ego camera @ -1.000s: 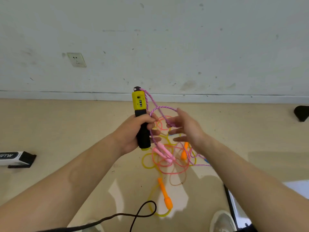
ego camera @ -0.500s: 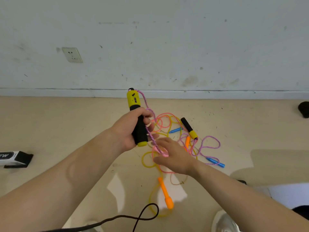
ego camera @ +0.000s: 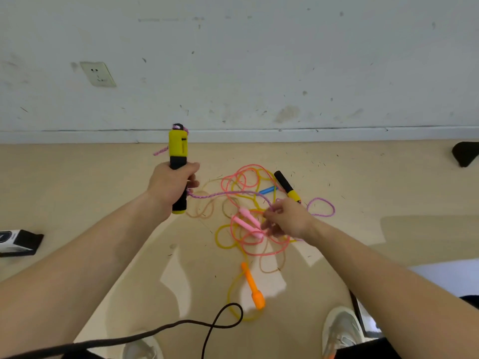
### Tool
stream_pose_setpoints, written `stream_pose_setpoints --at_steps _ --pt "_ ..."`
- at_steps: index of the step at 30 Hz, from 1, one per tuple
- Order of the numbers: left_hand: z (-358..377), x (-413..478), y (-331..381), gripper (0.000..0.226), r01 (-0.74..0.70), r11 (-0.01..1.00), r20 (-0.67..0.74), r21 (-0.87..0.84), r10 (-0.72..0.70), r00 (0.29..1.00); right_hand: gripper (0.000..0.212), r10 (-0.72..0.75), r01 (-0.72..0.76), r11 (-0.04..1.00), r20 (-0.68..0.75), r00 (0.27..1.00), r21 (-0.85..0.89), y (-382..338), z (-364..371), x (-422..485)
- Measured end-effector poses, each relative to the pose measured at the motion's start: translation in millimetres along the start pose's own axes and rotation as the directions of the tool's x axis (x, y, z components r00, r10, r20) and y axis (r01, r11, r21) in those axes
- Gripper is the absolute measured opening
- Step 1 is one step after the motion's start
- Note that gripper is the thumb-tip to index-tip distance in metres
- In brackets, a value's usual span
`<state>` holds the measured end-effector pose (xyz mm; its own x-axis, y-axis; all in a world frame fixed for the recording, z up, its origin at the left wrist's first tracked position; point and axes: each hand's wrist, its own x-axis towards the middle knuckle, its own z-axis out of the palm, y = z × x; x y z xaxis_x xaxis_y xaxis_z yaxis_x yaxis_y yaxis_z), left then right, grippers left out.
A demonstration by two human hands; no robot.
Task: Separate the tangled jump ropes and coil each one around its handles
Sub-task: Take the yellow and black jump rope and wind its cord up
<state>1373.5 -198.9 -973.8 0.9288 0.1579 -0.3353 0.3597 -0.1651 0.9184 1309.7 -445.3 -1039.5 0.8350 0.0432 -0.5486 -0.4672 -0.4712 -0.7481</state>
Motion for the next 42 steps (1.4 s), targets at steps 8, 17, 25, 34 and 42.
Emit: stream_pose_setpoints --at_steps 8,17,25,34,42 --pt "42.2 -41.9 -5.2 0.034 0.106 0.975 0.539 -0.194 0.016 0.842 0.02 -0.232 0.122 0.643 0.04 0.972 0.756 -88.3 -21.0 -39.0" --pt "53.9 -63.9 -9.2 0.017 0.067 0.997 0.623 0.045 -0.08 0.778 0.02 -0.047 0.228 0.375 -0.227 0.973 0.899 -81.6 -59.2 -44.6" --pt "48.7 -60.5 30.3 0.021 0.276 0.901 0.484 -0.336 -0.086 0.871 0.032 -0.026 0.03 0.907 -0.015 1.0 0.42 -37.2 -21.8 -49.4" --pt "36.2 -53.6 50.5 0.024 0.262 0.822 0.411 -0.506 -0.037 0.911 0.031 0.017 0.088 0.891 0.228 0.973 -0.445 29.2 13.9 -37.0" --pt "2.9 -14.6 24.1 0.018 0.001 0.973 0.085 -0.23 0.019 0.996 0.033 0.07 -0.063 0.856 -0.006 0.998 -0.514 44.3 -15.8 -23.3"
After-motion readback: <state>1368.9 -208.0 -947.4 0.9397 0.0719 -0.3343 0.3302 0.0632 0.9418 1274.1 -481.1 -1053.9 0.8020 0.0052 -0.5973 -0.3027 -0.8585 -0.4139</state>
